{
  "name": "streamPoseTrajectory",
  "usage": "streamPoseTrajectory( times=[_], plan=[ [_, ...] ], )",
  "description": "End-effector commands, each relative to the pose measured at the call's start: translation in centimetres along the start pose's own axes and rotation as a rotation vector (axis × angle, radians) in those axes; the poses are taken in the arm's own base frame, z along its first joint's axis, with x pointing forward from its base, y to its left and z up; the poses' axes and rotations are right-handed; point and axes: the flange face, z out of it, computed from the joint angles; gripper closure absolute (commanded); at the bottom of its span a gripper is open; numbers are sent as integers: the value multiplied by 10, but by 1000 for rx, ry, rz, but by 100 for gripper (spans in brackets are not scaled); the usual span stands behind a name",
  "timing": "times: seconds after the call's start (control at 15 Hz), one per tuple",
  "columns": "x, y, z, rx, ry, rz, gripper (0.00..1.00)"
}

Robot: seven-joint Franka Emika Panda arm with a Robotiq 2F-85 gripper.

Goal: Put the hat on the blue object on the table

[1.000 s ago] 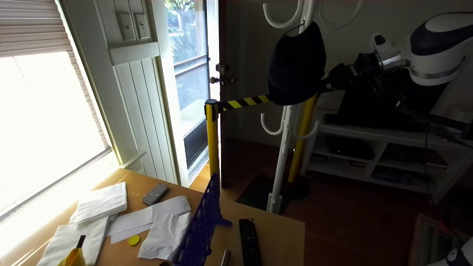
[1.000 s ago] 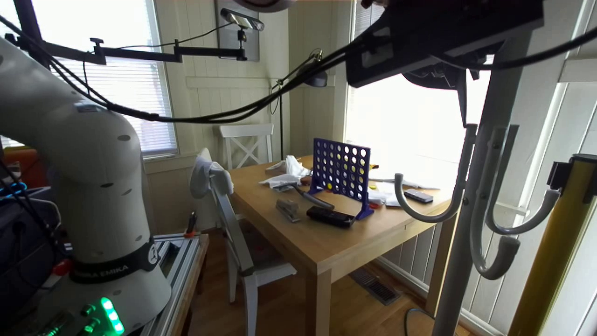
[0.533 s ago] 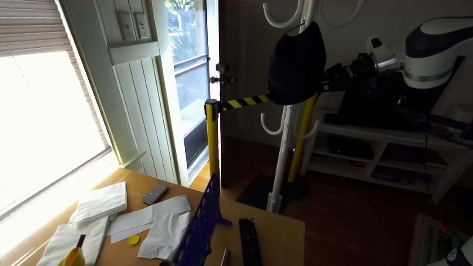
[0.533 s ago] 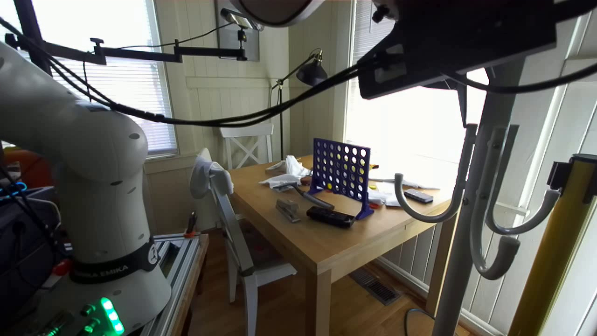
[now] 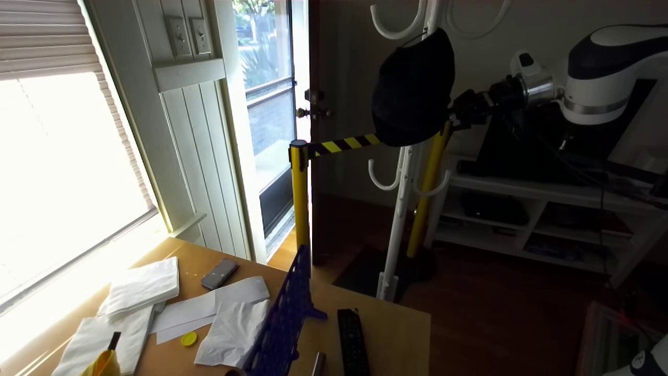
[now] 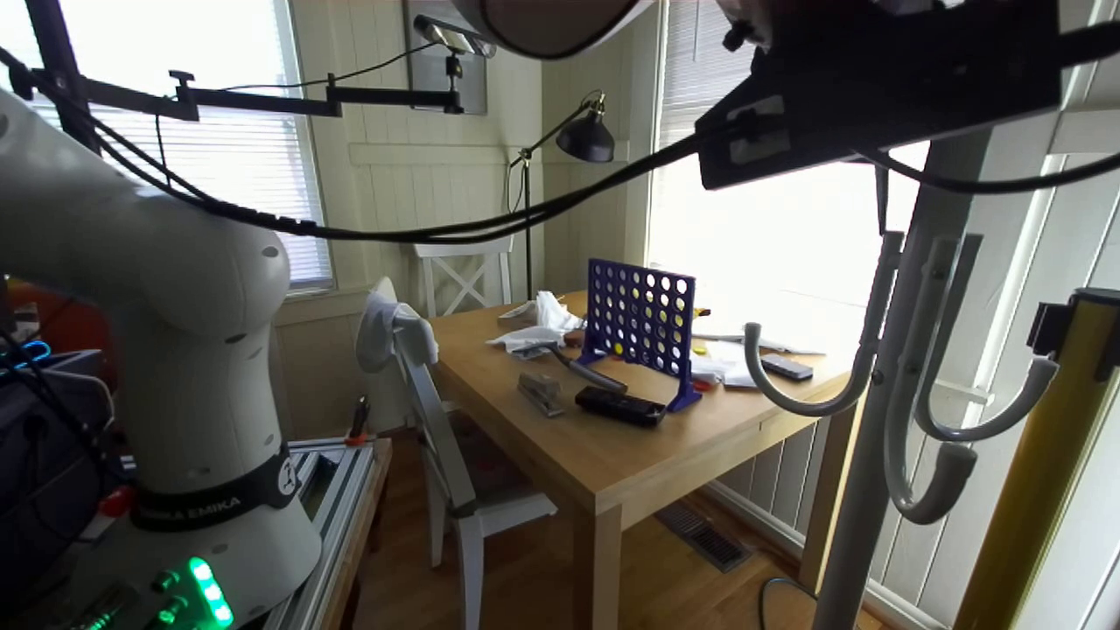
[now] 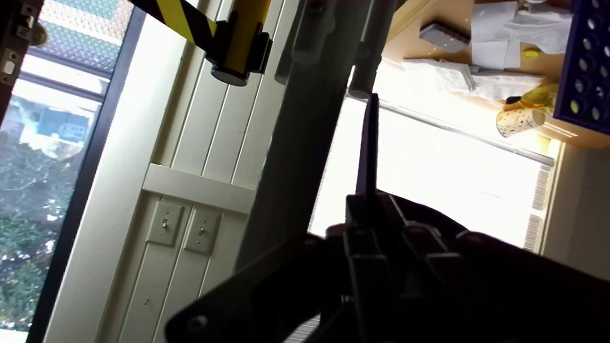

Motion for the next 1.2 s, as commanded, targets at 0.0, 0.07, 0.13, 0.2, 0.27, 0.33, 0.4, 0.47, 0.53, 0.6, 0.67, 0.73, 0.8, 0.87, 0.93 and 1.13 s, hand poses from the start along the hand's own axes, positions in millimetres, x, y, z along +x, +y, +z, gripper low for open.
streamPoseTrajectory(
  times=[0.0,0.07,0.13,0.2,0.27,0.33,0.4,0.47,0.53,0.6,0.67,0.73,0.8,0.87,0.93,1.13],
  plan=[
    [2,4,-4,46,34,10,100],
    [4,2,-7,65,37,22,99],
    [6,1,-10,75,41,29,99],
    [10,1,-16,84,53,41,99],
    [17,0,-21,99,66,48,99],
    [22,0,-25,107,66,50,99],
    [32,-1,-30,120,75,56,99],
    [44,-2,-37,131,92,62,99],
    [56,-3,-44,142,103,64,99],
    [68,-4,-49,153,109,68,99],
    [82,-5,-55,163,112,69,99],
    [95,-7,-59,175,113,71,99],
    [106,-10,-63,191,117,78,99],
    [114,-14,-63,215,116,84,99],
    [121,-17,-63,233,107,89,99],
    [142,-28,-62,328,131,106,99]
  ],
)
